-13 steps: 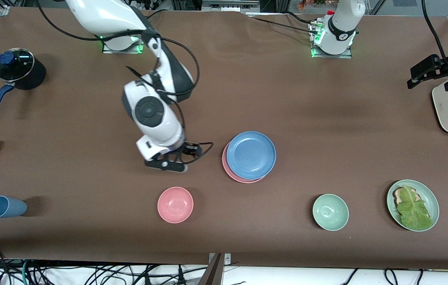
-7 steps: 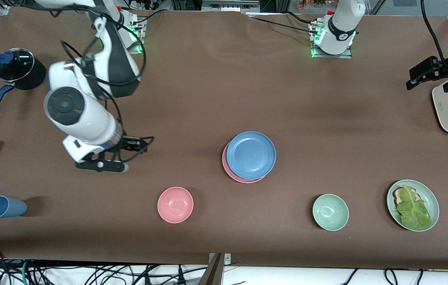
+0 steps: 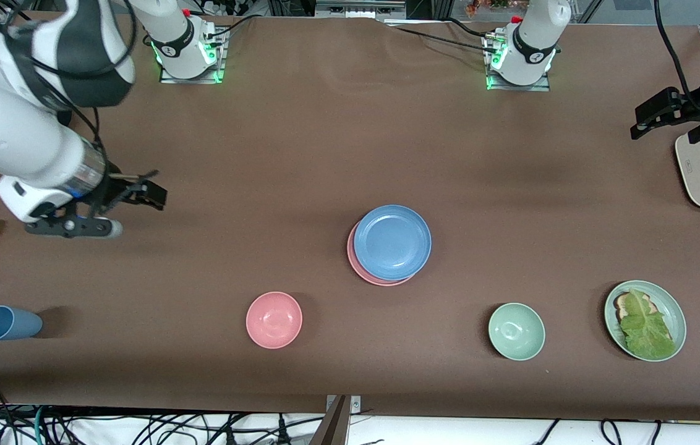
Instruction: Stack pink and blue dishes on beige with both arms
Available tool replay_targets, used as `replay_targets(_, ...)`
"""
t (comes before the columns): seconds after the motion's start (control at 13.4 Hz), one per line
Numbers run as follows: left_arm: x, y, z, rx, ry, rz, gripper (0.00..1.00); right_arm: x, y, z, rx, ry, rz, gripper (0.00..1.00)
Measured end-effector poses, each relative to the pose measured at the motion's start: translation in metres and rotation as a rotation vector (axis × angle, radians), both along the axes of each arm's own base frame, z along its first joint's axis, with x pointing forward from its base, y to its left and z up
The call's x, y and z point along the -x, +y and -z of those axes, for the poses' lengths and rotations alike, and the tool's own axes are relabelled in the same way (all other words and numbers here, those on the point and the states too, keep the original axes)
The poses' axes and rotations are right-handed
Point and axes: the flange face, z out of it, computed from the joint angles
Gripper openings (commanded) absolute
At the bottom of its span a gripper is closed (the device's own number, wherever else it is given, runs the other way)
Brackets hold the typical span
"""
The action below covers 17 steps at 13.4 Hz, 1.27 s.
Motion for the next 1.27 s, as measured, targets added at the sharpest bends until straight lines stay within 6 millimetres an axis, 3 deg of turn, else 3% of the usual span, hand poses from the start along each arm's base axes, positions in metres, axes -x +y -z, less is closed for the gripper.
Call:
replay_targets(0.3, 0.002, 0.000, 0.001, 0.000, 0.015, 0.002, 1.00, 0.026, -0.031, -0.023, -0.039, 0.000, 0.013, 1.00)
replay_targets(0.74, 0.002, 0.000, 0.001, 0.000, 0.017, 0.001, 1.00, 0.040, -0.038, -0.028, -0.054, 0.003, 0.015, 1.00)
replay_targets(1.27, 0.002, 0.000, 0.001, 0.000, 0.017, 0.001, 1.00, 0.040, -0.044, -0.031, -0.050, -0.006, 0.022, 1.00)
